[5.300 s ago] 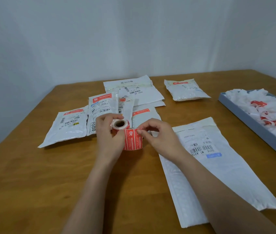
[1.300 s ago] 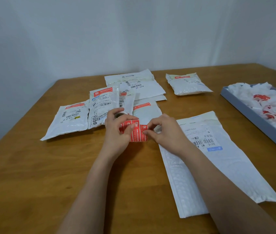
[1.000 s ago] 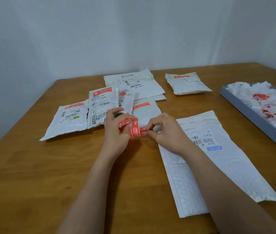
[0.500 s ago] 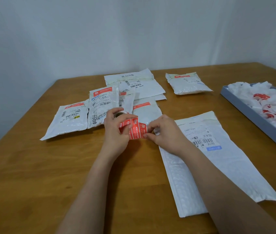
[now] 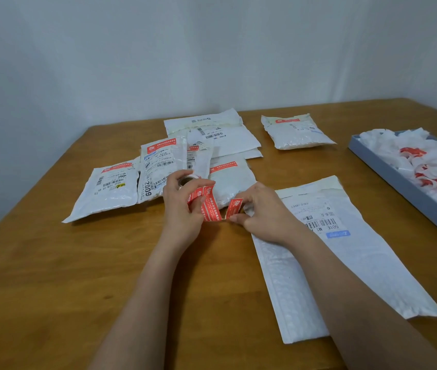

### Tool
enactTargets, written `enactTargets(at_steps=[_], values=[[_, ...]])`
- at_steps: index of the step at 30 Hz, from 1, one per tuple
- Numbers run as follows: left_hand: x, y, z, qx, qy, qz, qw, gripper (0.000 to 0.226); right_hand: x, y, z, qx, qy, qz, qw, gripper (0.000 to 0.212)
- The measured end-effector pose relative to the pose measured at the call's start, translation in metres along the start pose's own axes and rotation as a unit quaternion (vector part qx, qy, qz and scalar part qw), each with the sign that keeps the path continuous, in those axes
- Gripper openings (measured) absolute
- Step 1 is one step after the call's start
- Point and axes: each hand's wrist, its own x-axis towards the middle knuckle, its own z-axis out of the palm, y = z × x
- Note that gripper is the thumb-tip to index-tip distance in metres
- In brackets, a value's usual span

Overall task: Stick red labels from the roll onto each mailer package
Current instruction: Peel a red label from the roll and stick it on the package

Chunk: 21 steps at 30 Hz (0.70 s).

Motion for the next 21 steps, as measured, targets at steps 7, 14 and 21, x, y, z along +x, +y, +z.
enactTargets(at_steps=[7, 14, 21], values=[[-0.001, 0.001, 0.000, 0.037, 0.016, 0.020, 0.999, 0.052, -0.003, -0.002, -0.001, 0.011, 0.011, 0.032, 0.999, 0.011], [-0.006, -0.001, 0.002, 0.185, 0.060, 0.071, 0.978, 0.049, -0.002, -0.015, -0.010, 0.159, 0.107, 0.006, 0.981, 0.020], [-0.014, 0.022, 0.008, 0.126, 0.165, 0.232, 0.950, 0.024, -0.001, -0.019, -0.046, 0.308, 0.149, 0.129, 0.931, 0.023]])
